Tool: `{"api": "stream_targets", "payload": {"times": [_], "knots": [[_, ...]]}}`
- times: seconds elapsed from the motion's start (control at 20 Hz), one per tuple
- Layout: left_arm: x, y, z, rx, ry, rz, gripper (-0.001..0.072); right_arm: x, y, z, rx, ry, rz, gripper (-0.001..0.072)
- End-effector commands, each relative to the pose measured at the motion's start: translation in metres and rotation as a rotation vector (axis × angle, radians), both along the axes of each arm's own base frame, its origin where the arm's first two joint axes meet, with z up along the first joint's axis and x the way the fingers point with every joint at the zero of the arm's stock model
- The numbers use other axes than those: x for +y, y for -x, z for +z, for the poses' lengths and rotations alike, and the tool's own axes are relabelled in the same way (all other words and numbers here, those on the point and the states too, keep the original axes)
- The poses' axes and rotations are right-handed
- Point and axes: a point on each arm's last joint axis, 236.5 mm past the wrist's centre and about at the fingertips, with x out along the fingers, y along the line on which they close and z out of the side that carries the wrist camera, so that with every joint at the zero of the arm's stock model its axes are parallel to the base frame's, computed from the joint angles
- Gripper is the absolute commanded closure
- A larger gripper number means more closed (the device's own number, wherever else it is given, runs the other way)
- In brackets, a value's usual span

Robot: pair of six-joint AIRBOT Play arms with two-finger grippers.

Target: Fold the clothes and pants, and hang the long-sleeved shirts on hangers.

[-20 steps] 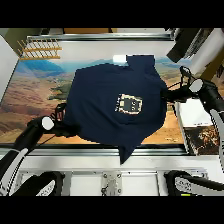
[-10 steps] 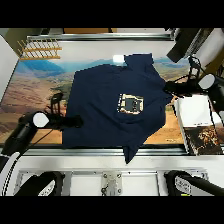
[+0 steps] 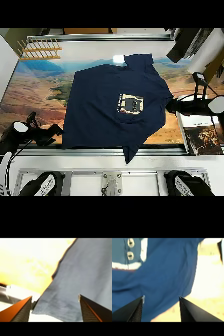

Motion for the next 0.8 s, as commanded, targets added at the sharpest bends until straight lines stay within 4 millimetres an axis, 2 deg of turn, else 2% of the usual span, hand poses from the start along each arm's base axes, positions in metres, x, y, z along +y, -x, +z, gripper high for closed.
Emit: {"api": "stream_targets", "payload": {"times": [0.0,0.15,0.25,0.3,0.35,0.4,0.55,0.65,0.75], "knots": [[-0.018,0.016,-0.025,0.1,0.062,-0.08,0.0082,0.005,0.024,-0.027,0.07,-0.018,0.005,0.0243],[-0.039,0.008,-0.031,0.137,0.066,-0.192,0.0083,0.006,0.036,-0.046,0.121,-0.024,0.001,0.0242],[-0.052,-0.001,-0.031,0.129,0.056,-0.259,0.0085,0.006,0.048,-0.065,0.188,-0.041,-0.041,0.0242],[-0.057,-0.006,-0.029,0.125,0.051,-0.272,0.0173,0.006,0.057,-0.079,0.239,-0.056,-0.08,0.0241],[-0.061,-0.011,-0.027,0.116,0.048,-0.288,0.0485,0.007,0.065,-0.093,0.292,-0.07,-0.11,0.0241],[-0.063,-0.015,-0.025,0.102,0.045,-0.299,0.0695,0.008,0.073,-0.109,0.35,-0.085,-0.138,0.0241],[-0.066,-0.026,-0.016,0.077,0.041,-0.319,0.0693,0.019,0.079,-0.15,0.457,-0.15,-0.192,0.024],[-0.067,-0.029,-0.012,0.07,0.041,-0.322,0.0693,0.035,0.065,-0.163,0.454,-0.235,-0.201,0.024],[-0.066,-0.032,-0.01,0.064,0.041,-0.322,0.0693,0.055,0.045,-0.166,0.409,-0.346,-0.201,0.0241]]}}
